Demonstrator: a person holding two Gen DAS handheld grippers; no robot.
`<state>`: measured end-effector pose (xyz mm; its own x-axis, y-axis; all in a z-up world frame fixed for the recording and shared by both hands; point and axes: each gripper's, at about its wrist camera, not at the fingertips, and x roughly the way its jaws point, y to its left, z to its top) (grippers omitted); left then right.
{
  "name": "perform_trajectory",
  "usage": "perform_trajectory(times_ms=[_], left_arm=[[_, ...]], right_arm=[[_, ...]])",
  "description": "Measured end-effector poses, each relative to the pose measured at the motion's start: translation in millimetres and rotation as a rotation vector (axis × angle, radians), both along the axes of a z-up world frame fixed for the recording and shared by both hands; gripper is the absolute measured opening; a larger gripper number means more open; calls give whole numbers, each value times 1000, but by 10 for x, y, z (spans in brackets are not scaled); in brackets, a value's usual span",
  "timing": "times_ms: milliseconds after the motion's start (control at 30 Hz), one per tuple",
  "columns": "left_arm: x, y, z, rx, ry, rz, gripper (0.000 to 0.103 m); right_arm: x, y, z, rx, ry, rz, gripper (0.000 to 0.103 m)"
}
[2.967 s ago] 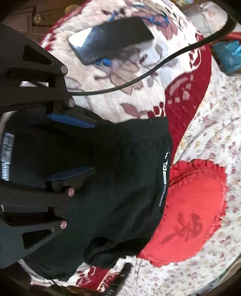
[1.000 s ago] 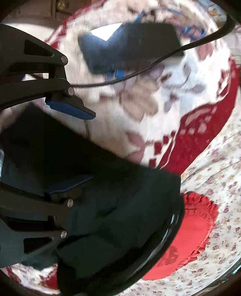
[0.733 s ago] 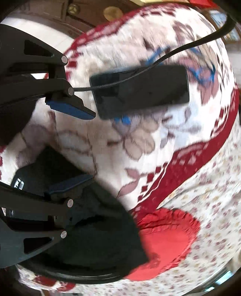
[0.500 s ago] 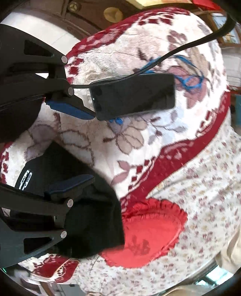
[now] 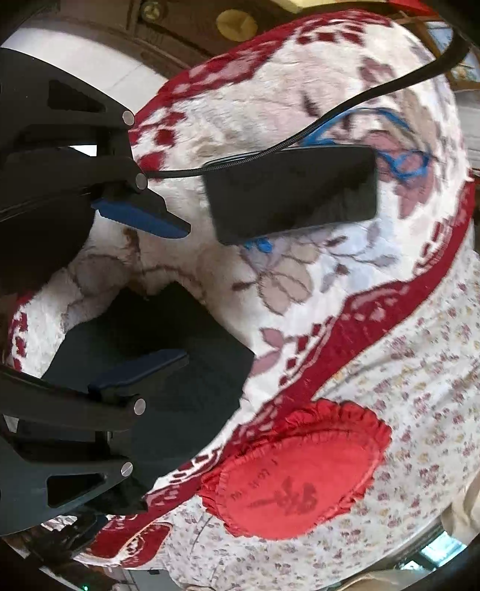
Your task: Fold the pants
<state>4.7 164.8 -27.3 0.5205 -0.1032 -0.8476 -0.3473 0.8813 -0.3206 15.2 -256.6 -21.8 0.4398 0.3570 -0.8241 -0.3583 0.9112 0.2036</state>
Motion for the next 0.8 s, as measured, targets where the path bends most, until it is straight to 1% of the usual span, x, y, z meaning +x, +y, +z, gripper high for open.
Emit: perform_trajectory(times_ms=[33, 100, 167, 200, 267, 300, 333, 367, 400, 433, 467, 500, 567, 600, 633, 700, 733, 800], left_arm=[[11, -12, -42, -5, 13, -3, 62], [30, -54, -92, -9, 28, -10, 62], [47, -113, -109, -10, 33, -20, 62], [55, -143, -104, -12, 30, -25, 62], [73, -207, -77, -18, 24, -33, 62], [81, -236, -61, -20, 22, -38, 62], [93, -256, -44, -21, 20, -44, 62], [104, -291, -14, -18, 17, -54, 62], [108, -314, 13, -13, 12, -62, 62], [111, -334, 43, -6, 5, -69, 62], [113, -347, 73, 3, -1, -72, 62], [118, -350, 95, 8, -5, -70, 62], [131, -339, 114, 0, -10, -58, 62], [135, -338, 120, -7, -13, -51, 62], [139, -346, 126, -17, -17, -46, 62], [140, -390, 137, -29, -23, -47, 62], [141, -423, 139, -31, -24, -51, 62], [154, -515, 130, -27, -17, -70, 62]], right_arm=[[48, 54, 3, 0, 2, 6, 57], [15, 153, 43, -11, -16, 26, 57], [23, 348, 24, -35, -30, 50, 58], [34, 379, -26, -47, -29, 61, 61], [118, 581, -234, -99, -38, 91, 62], [165, 624, -358, -115, -35, 96, 54], [201, 573, -416, -104, -21, 88, 28], [212, 472, -430, -74, -9, 74, 21], [232, 271, -345, 30, 13, 45, 13], [222, 129, -244, 71, 4, 23, 7], [189, -21, -118, 79, -26, 1, 7], [115, -283, 102, 93, -74, -40, 7], [-26, -655, 391, 142, -124, -98, 6], [-170, -936, 575, 156, -165, -145, 6], [-280, -1089, 660, 154, -185, -173, 6], [-491, -1377, 733, 122, -198, -236, 6], [-600, -1521, 680, 99, -181, -272, 6], [-729, -1682, 467, 76, -112, -314, 6]])
